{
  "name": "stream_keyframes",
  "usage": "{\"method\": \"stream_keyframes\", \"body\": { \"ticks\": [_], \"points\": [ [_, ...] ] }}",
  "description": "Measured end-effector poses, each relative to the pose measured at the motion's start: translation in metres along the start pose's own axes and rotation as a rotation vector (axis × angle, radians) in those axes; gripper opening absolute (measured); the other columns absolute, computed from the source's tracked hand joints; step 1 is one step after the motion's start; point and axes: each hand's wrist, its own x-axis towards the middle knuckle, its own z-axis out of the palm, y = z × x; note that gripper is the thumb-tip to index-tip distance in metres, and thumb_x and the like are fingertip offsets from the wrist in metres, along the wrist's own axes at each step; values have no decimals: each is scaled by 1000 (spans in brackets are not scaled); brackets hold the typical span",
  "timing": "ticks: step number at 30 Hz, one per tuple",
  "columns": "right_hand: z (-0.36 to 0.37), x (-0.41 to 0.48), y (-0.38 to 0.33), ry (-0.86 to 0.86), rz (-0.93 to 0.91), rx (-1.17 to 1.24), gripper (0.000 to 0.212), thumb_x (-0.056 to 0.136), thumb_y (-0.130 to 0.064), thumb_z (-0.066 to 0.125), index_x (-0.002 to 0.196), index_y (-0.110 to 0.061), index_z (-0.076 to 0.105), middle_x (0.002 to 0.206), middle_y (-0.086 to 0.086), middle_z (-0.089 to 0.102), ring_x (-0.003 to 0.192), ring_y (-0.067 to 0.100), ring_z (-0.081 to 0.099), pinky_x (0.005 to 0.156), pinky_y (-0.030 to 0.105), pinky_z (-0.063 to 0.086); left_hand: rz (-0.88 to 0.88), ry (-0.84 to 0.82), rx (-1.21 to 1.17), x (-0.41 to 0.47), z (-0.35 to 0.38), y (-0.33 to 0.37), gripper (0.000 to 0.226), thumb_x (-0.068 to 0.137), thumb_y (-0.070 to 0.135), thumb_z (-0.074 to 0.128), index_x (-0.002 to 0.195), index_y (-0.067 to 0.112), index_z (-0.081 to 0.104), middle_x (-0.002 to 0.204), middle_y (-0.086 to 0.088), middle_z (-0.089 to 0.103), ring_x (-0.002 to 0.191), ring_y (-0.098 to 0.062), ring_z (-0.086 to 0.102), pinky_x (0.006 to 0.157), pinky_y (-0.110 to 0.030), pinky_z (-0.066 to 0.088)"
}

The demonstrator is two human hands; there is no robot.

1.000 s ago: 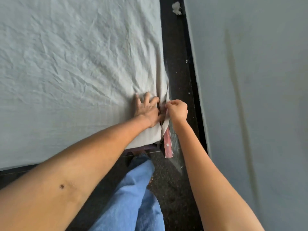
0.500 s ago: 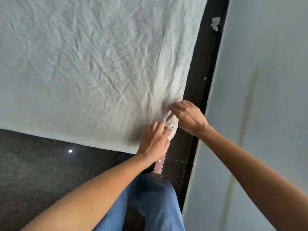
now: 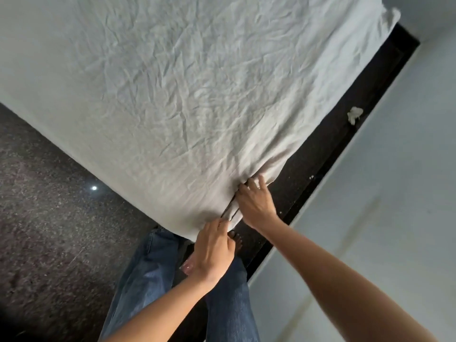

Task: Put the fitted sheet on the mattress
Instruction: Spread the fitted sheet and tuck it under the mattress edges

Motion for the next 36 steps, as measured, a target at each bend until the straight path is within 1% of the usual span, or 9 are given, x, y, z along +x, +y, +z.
{"method": "stream_keyframes", "body": {
  "ticks": [5, 8, 10, 12, 14, 15, 20, 26, 36],
  "points": [
    [-12, 28, -6, -59, 23, 46, 36, 91, -34, 47, 123, -23, 59, 131, 1, 54, 130, 26, 36, 112, 53, 11, -132, -15, -53, 8, 16, 22, 60, 84, 18, 55, 141, 9, 39, 139, -8, 48, 124, -20, 50, 104, -29, 39],
    [-15, 38, 1, -90, -43, 39, 41, 88, -37, 53, 127, -24, 56, 135, 1, 53, 134, 25, 37, 116, 54, 2, -404, -106, -209, 36, 20, 32, 49, 89, 30, 46, 136, 15, 43, 135, -6, 52, 123, -24, 50, 101, -35, 38],
    [-14, 26, 15, -57, -93, 215, 41, 85, -30, 61, 124, -17, 57, 134, 6, 53, 129, 25, 44, 117, 46, 16, -557, -217, -247, 54, 22, 33, 45, 89, 40, 43, 127, 17, 50, 130, -8, 56, 119, -29, 52, 98, -37, 40],
    [-3, 7, 32, 249, -105, 395, 23, 76, -8, 62, 99, -8, 66, 104, 11, 67, 102, 30, 59, 94, 42, 49, -625, -292, -295, 65, 23, 32, 52, 87, 49, 39, 123, 16, 55, 128, -10, 58, 117, -30, 54, 98, -38, 43],
    [9, -8, 40, 494, -107, 420, 21, 61, 4, 51, 73, -4, 66, 78, 11, 65, 76, 31, 61, 64, 39, 57, -626, -353, -321, 74, 21, 29, 61, 85, 56, 38, 120, 11, 59, 124, -13, 61, 114, -30, 57, 93, -35, 47],
    [16, -9, 39, 525, -149, 374, 22, 59, 3, 49, 71, -5, 66, 76, 11, 64, 74, 31, 61, 67, 39, 57, -614, -375, -304, 79, 18, 28, 62, 86, 57, 38, 118, 9, 60, 122, -14, 62, 112, -30, 58, 87, -32, 48],
    [33, 0, 21, 393, -270, 169, 27, 56, -9, 71, 82, -8, 69, 86, 11, 64, 83, 30, 62, 88, 43, 53, -387, -436, -333, 61, -1, 26, 60, 78, 51, 38, 123, 15, 56, 119, -10, 63, 113, -29, 58, 90, -35, 48],
    [11, 10, -1, 62, -101, -124, 32, 90, -30, 50, 118, -21, 60, 126, 2, 54, 123, 23, 44, 114, 53, 12, -246, 151, -222, -28, -14, 34, 44, 90, 13, 50, 134, 14, 52, 135, -4, 55, 121, -18, 55, 101, -28, 42],
    [7, 27, -4, -98, -45, -89, 24, 78, -29, 58, 99, -23, 66, 106, -4, 64, 117, 20, 48, 114, 58, 0, -300, 42, -357, -15, 14, 12, 59, 94, 20, 46, 148, 11, 25, 152, -5, 32, 137, -17, 35, 111, -26, 28]
  ]
}}
